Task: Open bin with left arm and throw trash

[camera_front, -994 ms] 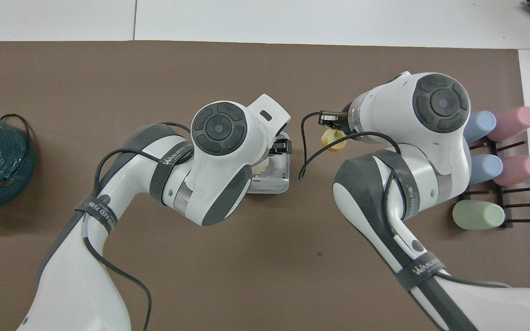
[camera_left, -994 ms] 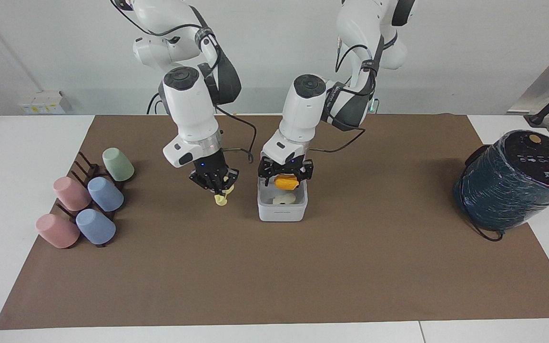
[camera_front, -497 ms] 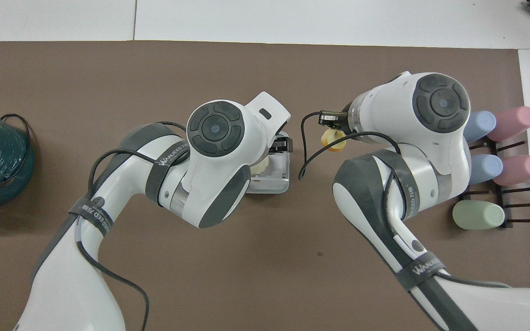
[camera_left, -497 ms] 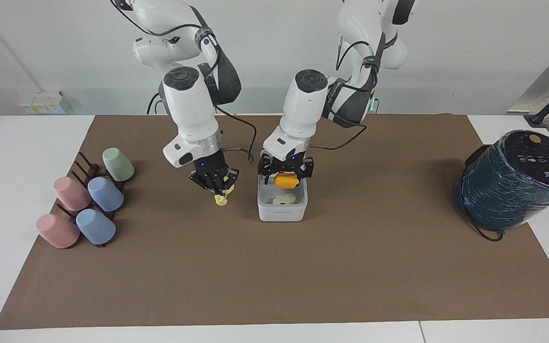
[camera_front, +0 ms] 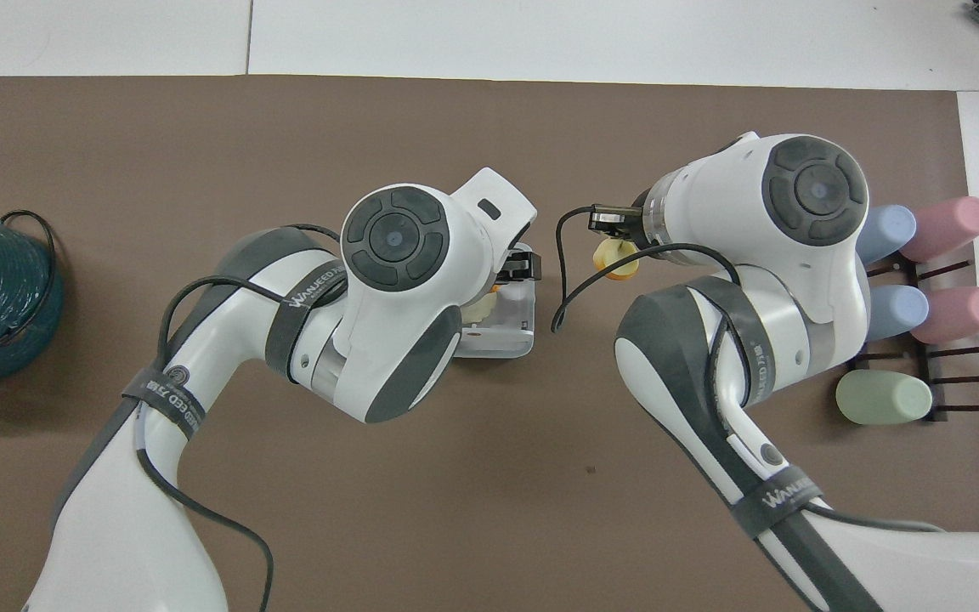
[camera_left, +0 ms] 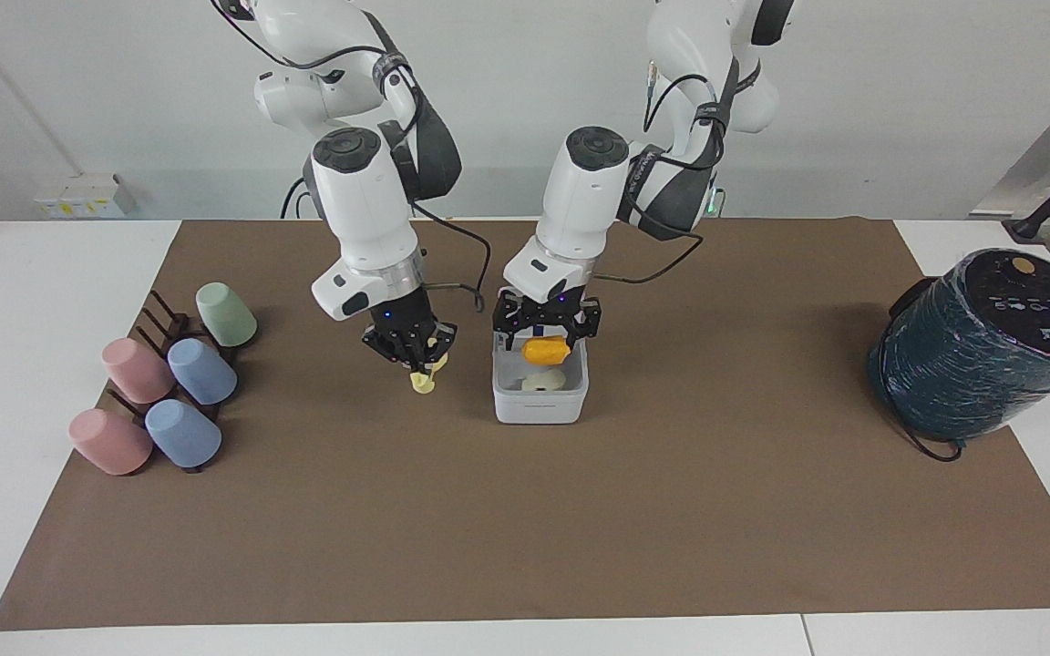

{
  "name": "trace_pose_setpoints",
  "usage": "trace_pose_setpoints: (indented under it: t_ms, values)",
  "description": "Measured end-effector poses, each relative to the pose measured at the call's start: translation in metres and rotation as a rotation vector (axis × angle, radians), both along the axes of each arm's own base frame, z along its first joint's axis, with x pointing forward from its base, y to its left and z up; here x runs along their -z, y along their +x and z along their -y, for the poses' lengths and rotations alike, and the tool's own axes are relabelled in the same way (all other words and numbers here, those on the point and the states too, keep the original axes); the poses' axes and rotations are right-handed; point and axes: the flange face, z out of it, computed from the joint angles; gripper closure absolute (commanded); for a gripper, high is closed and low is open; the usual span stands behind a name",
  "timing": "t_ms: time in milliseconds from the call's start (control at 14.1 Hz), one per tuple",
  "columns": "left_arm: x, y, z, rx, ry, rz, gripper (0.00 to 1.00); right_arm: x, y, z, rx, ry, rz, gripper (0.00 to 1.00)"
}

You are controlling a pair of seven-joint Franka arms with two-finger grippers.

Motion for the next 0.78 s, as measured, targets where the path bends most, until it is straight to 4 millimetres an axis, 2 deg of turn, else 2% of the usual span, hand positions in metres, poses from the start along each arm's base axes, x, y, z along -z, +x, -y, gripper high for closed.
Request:
trace_pose_setpoints:
  t_ms: [355, 497, 568, 710, 781]
  values:
    - [-0.011, 0.012, -0.019, -0.034, -0.009, 0.013, 0.00, 0.000, 0.000, 0.000, 0.000, 0.000, 0.000, 1.00]
    - [-0.019, 0.023, -0.038, -0.066, -0.012, 0.020, 0.00, 0.000, 0.000, 0.000, 0.000, 0.000, 0.000, 1.00]
    - [-0.024, 0.033, -0.057, -0.097, -0.010, 0.018, 0.00, 0.001, 0.000, -0.001, -0.001, 0.001, 0.001, 1.00]
    - [-0.041, 0.060, -0.116, -0.167, 0.010, -0.004, 0.00, 0.003, -0.001, -0.011, -0.009, 0.011, 0.015, 1.00]
    - [-0.054, 0.072, -0.150, -0.173, 0.031, -0.022, 0.00, 0.006, -0.002, -0.023, -0.008, 0.021, 0.023, 1.00]
